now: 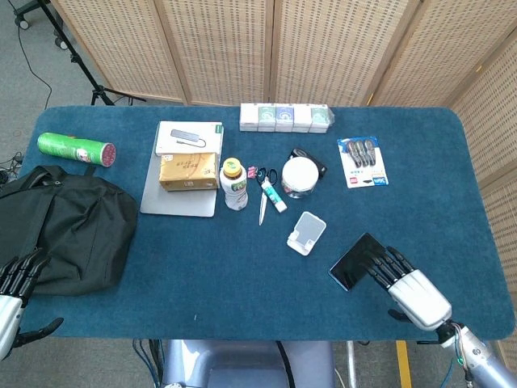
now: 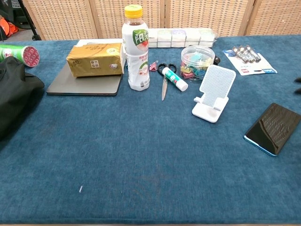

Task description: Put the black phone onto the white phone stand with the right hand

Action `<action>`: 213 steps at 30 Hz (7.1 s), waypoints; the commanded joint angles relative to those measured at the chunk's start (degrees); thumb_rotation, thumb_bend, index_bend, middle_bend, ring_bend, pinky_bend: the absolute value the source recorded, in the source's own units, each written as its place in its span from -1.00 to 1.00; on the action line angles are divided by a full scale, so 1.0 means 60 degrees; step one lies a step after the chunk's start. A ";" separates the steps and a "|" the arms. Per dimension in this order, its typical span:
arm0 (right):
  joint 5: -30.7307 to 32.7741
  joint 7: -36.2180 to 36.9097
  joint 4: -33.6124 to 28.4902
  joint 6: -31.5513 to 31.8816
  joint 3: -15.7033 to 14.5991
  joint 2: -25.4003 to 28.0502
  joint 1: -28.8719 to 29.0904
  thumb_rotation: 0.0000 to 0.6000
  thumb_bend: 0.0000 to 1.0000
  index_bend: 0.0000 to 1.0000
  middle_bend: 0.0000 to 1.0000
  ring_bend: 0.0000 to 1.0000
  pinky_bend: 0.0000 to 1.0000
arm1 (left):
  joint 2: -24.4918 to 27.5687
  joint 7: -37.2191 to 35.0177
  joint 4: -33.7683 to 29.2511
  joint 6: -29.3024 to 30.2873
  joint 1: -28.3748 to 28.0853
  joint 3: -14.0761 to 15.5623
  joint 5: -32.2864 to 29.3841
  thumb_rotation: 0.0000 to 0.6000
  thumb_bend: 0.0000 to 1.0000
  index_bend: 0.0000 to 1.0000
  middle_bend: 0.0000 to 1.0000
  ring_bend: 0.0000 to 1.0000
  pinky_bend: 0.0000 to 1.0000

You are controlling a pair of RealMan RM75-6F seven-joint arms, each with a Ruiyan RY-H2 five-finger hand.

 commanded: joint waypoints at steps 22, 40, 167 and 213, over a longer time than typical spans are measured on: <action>-0.0410 0.1352 0.1286 -0.3647 -0.0652 0.0011 0.3457 1.00 -1.00 -1.00 -1.00 -1.00 -1.00 | -0.0439 0.1287 -0.0397 -0.1319 -0.0521 -0.0494 -0.1512 1.00 -1.00 -1.00 -1.00 -1.00 -1.00; -0.0173 0.2548 0.2794 -0.3912 -0.1329 -0.1197 0.4260 1.00 -1.00 -0.98 -1.00 -1.00 -1.00 | -0.0675 0.1381 -0.0187 -0.1719 -0.0824 -0.0705 -0.1969 1.00 -1.00 -1.00 -1.00 -1.00 -1.00; 0.4472 -1.4085 -0.2242 -0.3171 0.1152 -0.1276 0.5244 1.00 -0.17 0.21 -0.07 -0.29 -0.51 | -0.0042 0.0856 -0.0665 -0.1569 -0.0766 -0.0274 -0.1547 1.00 -1.00 -1.00 -1.00 -1.00 -1.00; 0.5145 -1.6778 -0.2174 -0.3535 0.0696 -0.1940 0.5351 1.00 -0.17 0.21 -0.24 -0.40 -0.51 | -0.0024 0.0841 -0.0671 -0.1797 -0.0838 -0.0220 -0.1609 1.00 -1.00 -1.00 -1.00 -1.00 -1.00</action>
